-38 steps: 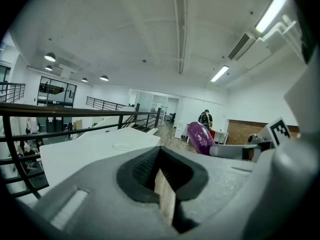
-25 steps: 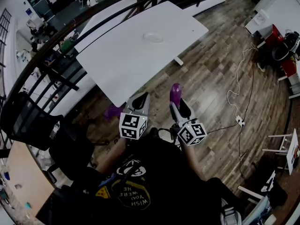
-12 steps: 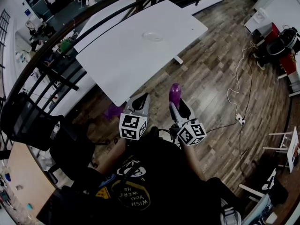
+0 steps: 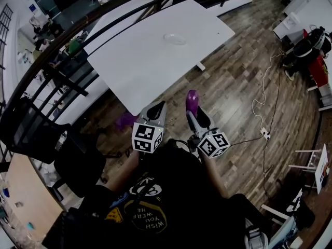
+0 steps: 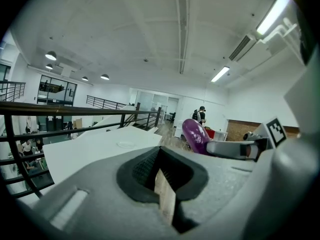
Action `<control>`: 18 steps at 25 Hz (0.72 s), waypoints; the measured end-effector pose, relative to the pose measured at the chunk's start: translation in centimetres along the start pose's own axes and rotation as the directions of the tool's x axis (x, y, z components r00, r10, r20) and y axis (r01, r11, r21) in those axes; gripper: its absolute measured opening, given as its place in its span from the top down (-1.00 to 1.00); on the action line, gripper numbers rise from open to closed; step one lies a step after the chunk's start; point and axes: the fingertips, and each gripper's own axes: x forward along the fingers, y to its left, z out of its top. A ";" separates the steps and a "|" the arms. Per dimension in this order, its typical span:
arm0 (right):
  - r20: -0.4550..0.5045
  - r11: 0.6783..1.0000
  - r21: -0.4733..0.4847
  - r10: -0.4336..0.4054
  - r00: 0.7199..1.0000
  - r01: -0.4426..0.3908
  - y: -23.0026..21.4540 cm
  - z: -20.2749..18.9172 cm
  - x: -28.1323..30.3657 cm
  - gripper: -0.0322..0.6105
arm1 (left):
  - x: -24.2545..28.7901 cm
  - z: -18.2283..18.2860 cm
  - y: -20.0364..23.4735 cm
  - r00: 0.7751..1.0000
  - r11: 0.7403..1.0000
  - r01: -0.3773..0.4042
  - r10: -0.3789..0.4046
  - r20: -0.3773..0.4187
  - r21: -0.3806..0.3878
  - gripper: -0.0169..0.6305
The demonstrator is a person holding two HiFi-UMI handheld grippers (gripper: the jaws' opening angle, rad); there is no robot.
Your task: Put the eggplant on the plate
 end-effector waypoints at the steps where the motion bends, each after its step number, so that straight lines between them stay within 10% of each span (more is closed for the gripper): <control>1: -0.006 1.000 -0.009 0.002 1.000 -0.002 0.2 -0.1 0.4 0.32 | 0.1 -0.2 0.2 1.000 1.000 0.015 -0.015 -0.008 -0.004 0.93; 18: -0.059 0.998 -0.057 -0.010 0.998 0.007 -5.0 1.0 8.5 0.32 | 8.0 0.3 4.9 0.998 0.999 0.033 -0.035 -0.042 -0.041 0.93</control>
